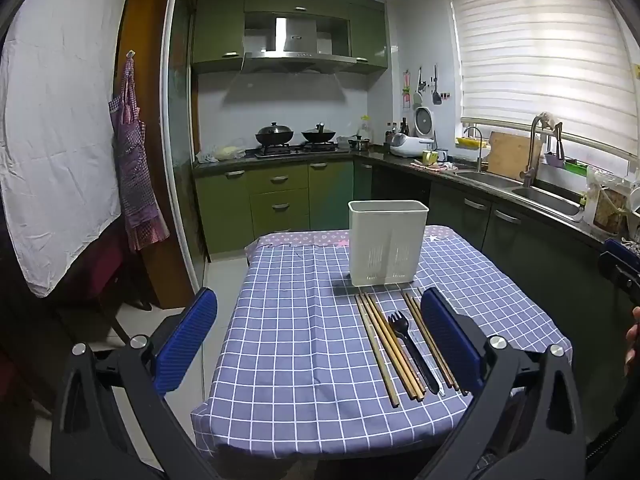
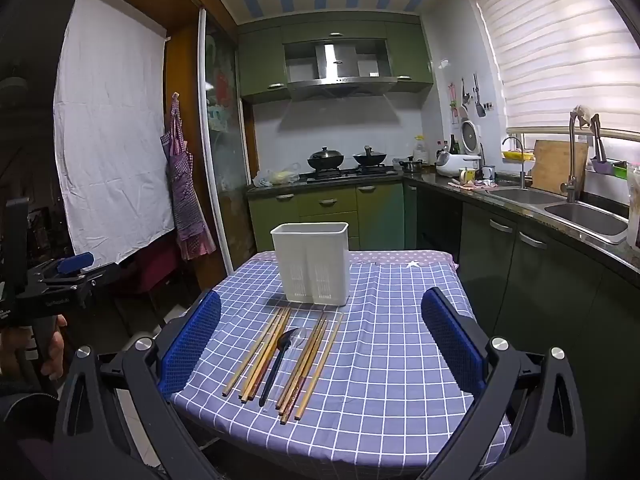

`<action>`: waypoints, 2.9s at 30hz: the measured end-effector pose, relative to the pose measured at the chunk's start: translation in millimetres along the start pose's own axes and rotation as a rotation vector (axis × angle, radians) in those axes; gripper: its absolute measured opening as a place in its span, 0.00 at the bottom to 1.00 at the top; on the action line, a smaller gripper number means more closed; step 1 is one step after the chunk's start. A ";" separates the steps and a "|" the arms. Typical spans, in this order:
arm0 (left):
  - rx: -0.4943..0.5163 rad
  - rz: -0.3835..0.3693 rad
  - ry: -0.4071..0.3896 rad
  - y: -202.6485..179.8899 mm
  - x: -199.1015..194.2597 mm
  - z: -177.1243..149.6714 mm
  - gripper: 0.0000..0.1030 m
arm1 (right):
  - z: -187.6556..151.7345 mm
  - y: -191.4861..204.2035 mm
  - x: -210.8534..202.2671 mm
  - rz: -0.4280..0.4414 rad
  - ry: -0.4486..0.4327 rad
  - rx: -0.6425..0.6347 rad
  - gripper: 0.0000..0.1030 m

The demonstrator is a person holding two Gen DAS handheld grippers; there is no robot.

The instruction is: Organize utensils

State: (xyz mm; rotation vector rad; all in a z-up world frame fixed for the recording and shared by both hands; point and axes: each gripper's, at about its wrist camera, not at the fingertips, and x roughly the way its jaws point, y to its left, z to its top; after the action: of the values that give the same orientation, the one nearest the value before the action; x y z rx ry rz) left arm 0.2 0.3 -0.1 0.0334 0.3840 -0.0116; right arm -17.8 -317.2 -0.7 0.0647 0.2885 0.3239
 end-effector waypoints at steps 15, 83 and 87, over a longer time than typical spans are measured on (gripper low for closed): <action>-0.012 -0.006 0.014 2.5 0.7 1.5 0.94 | 4.1 -5.4 2.8 -0.012 0.017 0.000 0.96; -0.022 -0.018 0.047 -0.4 13.2 -6.2 0.94 | -3.0 0.1 12.5 -0.016 0.043 -0.009 0.96; -0.018 -0.018 0.051 -1.4 14.5 -6.0 0.94 | -2.7 -2.4 14.4 -0.023 0.049 -0.002 0.96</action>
State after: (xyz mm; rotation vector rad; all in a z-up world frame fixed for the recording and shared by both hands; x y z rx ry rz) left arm 11.3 -1.0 -11.1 0.0123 0.4354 -0.0255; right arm -4.8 -314.8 -7.5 0.0516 0.3368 0.3031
